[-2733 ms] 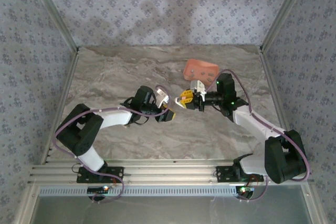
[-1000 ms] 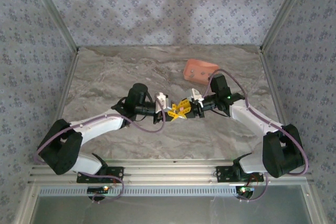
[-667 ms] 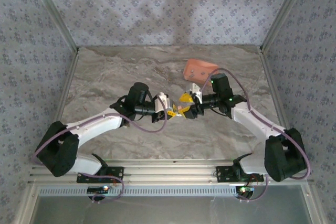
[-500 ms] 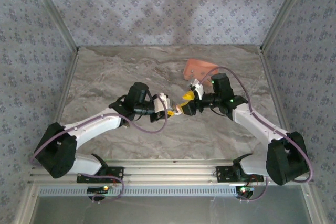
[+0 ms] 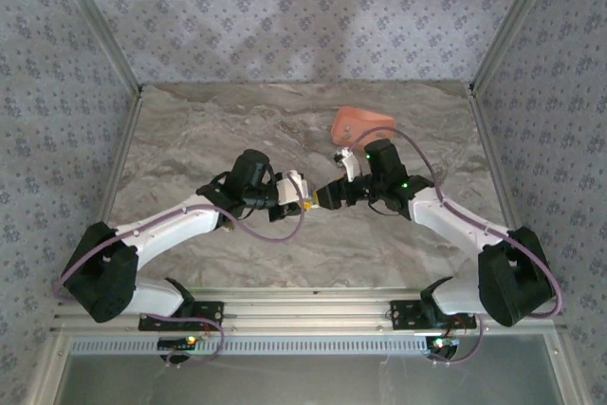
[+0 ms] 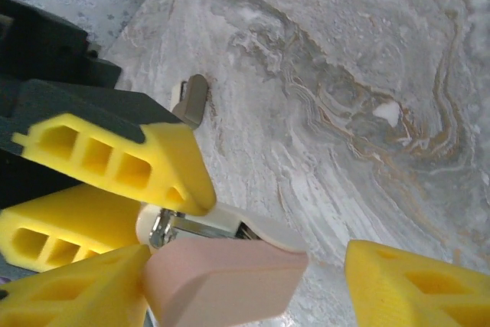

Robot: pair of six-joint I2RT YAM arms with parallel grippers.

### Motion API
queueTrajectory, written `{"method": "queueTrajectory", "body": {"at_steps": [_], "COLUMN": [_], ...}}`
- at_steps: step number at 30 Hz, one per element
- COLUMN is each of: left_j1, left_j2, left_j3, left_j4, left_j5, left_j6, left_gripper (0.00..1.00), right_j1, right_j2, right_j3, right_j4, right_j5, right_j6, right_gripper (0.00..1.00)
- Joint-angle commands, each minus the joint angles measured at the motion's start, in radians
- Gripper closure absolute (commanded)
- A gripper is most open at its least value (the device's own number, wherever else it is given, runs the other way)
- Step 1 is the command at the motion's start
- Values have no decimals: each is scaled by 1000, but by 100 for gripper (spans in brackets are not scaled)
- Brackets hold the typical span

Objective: Load the staples into the stapler

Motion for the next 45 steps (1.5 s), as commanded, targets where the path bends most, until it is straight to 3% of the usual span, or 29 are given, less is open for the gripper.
{"method": "queueTrajectory", "body": {"at_steps": [1,7,13,18,24,31,39,43,45], "left_j1": [-9,-9,-9,-9,-9,-12,-17,-19,-20], "left_j2": [-28,-33,-39,-30,-17,35,38,30,27], "left_j3": [33,27,-9,-34,-93,-143,-153,-162,-161], "left_j4": [6,27,132,209,391,610,630,628,603], "left_j5": [20,28,49,34,-3,10,1,0,-16], "left_j6": [14,6,-58,-104,-186,-290,-293,-292,-287], "left_gripper": [93,93,93,93,92,92,92,91,84], "right_j1": [-27,-155,-211,-252,-285,-232,-237,-244,-247], "right_j2": [13,23,66,24,-12,29,3,-31,-54], "right_j3": [0,-92,-148,-189,-232,-231,-223,-225,-222], "right_j4": [-43,45,187,324,468,610,620,584,555], "right_j5": [43,-4,-109,-179,-236,-229,-208,-169,-143], "right_j6": [38,147,252,360,555,716,726,711,695], "right_gripper": [37,41,42,25,21,36,61,79,80]}}
